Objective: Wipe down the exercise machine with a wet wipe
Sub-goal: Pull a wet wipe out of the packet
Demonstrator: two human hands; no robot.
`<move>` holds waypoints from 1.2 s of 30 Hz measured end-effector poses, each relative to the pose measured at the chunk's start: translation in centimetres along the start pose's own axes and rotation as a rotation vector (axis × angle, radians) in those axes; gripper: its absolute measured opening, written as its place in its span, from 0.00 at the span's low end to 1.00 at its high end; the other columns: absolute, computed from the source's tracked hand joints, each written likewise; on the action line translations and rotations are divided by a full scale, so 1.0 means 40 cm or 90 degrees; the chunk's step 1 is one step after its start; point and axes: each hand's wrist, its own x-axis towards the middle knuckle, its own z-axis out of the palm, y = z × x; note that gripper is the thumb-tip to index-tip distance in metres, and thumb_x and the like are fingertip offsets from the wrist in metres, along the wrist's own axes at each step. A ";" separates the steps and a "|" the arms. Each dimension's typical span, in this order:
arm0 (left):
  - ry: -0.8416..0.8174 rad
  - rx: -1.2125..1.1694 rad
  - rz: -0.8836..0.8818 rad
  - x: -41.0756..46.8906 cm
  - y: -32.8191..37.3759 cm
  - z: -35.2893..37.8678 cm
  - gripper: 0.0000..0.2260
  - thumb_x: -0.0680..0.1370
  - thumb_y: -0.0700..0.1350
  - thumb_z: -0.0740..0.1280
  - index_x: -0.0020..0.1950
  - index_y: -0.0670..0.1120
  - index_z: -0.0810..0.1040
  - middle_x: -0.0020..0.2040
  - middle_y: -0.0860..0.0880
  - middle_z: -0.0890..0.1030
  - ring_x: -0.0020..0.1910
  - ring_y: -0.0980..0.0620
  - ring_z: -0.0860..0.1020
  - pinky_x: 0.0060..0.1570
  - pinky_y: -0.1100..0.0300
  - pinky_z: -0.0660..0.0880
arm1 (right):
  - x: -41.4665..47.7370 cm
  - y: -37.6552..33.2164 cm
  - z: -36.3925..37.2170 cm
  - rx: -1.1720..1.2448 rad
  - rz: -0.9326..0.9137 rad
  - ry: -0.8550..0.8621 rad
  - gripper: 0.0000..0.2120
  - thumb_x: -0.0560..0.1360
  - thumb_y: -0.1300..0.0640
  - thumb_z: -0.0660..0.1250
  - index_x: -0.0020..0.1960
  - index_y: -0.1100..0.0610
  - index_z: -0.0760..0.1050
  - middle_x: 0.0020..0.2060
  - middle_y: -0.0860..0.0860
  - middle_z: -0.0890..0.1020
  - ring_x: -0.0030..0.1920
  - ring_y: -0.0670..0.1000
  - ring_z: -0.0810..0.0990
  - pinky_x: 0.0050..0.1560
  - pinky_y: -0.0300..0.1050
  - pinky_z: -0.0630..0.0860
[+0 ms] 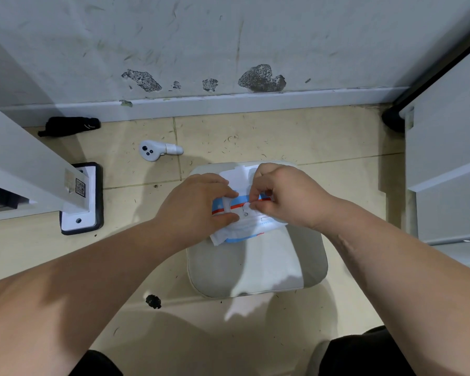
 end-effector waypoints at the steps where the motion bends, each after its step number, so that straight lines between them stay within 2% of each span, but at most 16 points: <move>1: 0.001 -0.002 -0.001 0.001 -0.002 0.000 0.19 0.72 0.55 0.77 0.62 0.53 0.84 0.66 0.54 0.80 0.66 0.52 0.75 0.59 0.63 0.63 | 0.001 0.000 0.001 0.016 -0.002 -0.006 0.04 0.75 0.56 0.75 0.43 0.51 0.82 0.41 0.44 0.74 0.37 0.41 0.72 0.42 0.46 0.72; 5: 0.000 -0.011 -0.010 0.002 -0.004 -0.002 0.19 0.72 0.55 0.77 0.62 0.54 0.84 0.65 0.55 0.79 0.65 0.52 0.75 0.59 0.63 0.64 | -0.010 0.004 -0.016 0.177 0.060 0.015 0.17 0.78 0.63 0.71 0.38 0.44 0.73 0.40 0.44 0.75 0.38 0.44 0.73 0.43 0.38 0.71; 8: -0.001 -0.015 -0.028 0.000 -0.005 -0.005 0.19 0.73 0.54 0.77 0.63 0.55 0.83 0.68 0.56 0.78 0.66 0.52 0.74 0.60 0.62 0.64 | -0.026 0.016 -0.032 0.364 0.162 0.047 0.11 0.81 0.62 0.67 0.42 0.51 0.76 0.35 0.44 0.76 0.35 0.45 0.72 0.38 0.37 0.69; 10: -0.004 -0.013 -0.032 -0.001 -0.005 -0.005 0.19 0.73 0.54 0.76 0.64 0.56 0.82 0.69 0.56 0.77 0.67 0.53 0.73 0.60 0.63 0.64 | -0.030 0.023 -0.031 0.420 0.182 0.047 0.09 0.82 0.62 0.67 0.43 0.53 0.76 0.31 0.43 0.75 0.33 0.44 0.71 0.37 0.37 0.69; 14: -0.002 -0.009 -0.026 0.000 -0.003 -0.002 0.19 0.73 0.54 0.77 0.63 0.54 0.83 0.69 0.55 0.77 0.68 0.52 0.73 0.61 0.63 0.64 | -0.023 0.013 -0.016 0.422 0.172 0.050 0.06 0.76 0.60 0.75 0.48 0.51 0.81 0.37 0.46 0.79 0.38 0.47 0.75 0.45 0.43 0.75; 17: 0.001 -0.010 -0.028 -0.001 -0.001 -0.002 0.19 0.73 0.54 0.76 0.63 0.54 0.83 0.69 0.55 0.78 0.67 0.52 0.74 0.61 0.63 0.65 | -0.021 0.000 -0.016 0.333 0.153 0.069 0.11 0.74 0.59 0.78 0.39 0.46 0.81 0.35 0.45 0.80 0.36 0.45 0.75 0.43 0.39 0.74; 19: 0.004 -0.016 -0.037 -0.002 0.001 -0.002 0.19 0.73 0.53 0.77 0.63 0.54 0.82 0.68 0.55 0.78 0.67 0.52 0.74 0.60 0.63 0.64 | -0.017 -0.008 -0.018 0.347 0.170 0.103 0.12 0.76 0.60 0.76 0.37 0.49 0.80 0.34 0.48 0.79 0.35 0.46 0.74 0.41 0.40 0.72; 22: 0.006 -0.022 -0.048 -0.006 0.004 0.001 0.20 0.72 0.53 0.78 0.63 0.54 0.82 0.66 0.56 0.79 0.66 0.52 0.74 0.60 0.63 0.64 | -0.013 -0.014 -0.028 0.528 0.239 0.165 0.10 0.79 0.60 0.72 0.40 0.54 0.79 0.37 0.56 0.78 0.36 0.51 0.75 0.39 0.44 0.74; 24: 0.001 -0.020 -0.058 -0.007 0.008 0.002 0.20 0.72 0.54 0.78 0.63 0.55 0.82 0.67 0.56 0.78 0.67 0.53 0.73 0.61 0.64 0.63 | -0.010 -0.021 -0.042 0.683 0.287 0.213 0.10 0.81 0.60 0.69 0.41 0.54 0.77 0.38 0.54 0.79 0.36 0.51 0.77 0.38 0.45 0.77; 27: -0.006 -0.022 -0.061 -0.007 0.013 0.000 0.20 0.72 0.53 0.78 0.64 0.55 0.81 0.67 0.56 0.78 0.66 0.53 0.73 0.59 0.64 0.63 | -0.004 -0.026 -0.066 0.839 0.304 0.275 0.10 0.83 0.60 0.65 0.42 0.54 0.75 0.39 0.50 0.82 0.37 0.48 0.80 0.42 0.44 0.79; 30: -0.008 -0.013 -0.050 -0.009 0.013 -0.001 0.21 0.73 0.54 0.77 0.65 0.55 0.81 0.67 0.56 0.77 0.66 0.52 0.74 0.60 0.62 0.66 | 0.003 -0.004 -0.097 0.974 0.307 0.369 0.05 0.79 0.59 0.66 0.45 0.55 0.74 0.44 0.56 0.81 0.43 0.55 0.80 0.46 0.48 0.76; 32: 0.005 -0.021 -0.048 -0.012 0.013 -0.004 0.23 0.72 0.56 0.77 0.66 0.55 0.80 0.67 0.55 0.77 0.64 0.53 0.74 0.62 0.58 0.71 | -0.005 0.009 -0.114 0.906 0.310 0.396 0.02 0.72 0.57 0.64 0.43 0.54 0.72 0.44 0.59 0.74 0.44 0.56 0.74 0.42 0.47 0.72; 33: 0.018 -0.030 -0.050 -0.012 0.013 -0.007 0.25 0.71 0.56 0.78 0.66 0.55 0.79 0.65 0.55 0.77 0.63 0.53 0.75 0.62 0.56 0.73 | -0.014 0.010 -0.115 0.795 0.297 0.364 0.02 0.69 0.56 0.63 0.41 0.53 0.71 0.41 0.58 0.72 0.41 0.55 0.72 0.38 0.45 0.68; 34: 0.032 -0.040 -0.055 -0.012 0.013 -0.010 0.26 0.70 0.57 0.78 0.66 0.54 0.78 0.64 0.55 0.77 0.61 0.53 0.75 0.60 0.55 0.74 | -0.024 0.009 -0.111 0.665 0.268 0.298 0.01 0.68 0.56 0.62 0.38 0.53 0.70 0.37 0.57 0.72 0.38 0.52 0.71 0.35 0.43 0.65; 36: 0.047 -0.060 -0.078 -0.010 0.012 -0.015 0.29 0.69 0.57 0.79 0.66 0.54 0.76 0.63 0.56 0.75 0.57 0.56 0.75 0.56 0.56 0.74 | -0.036 -0.013 -0.093 0.462 0.179 0.099 0.04 0.67 0.56 0.62 0.35 0.53 0.74 0.38 0.54 0.81 0.38 0.50 0.75 0.39 0.44 0.69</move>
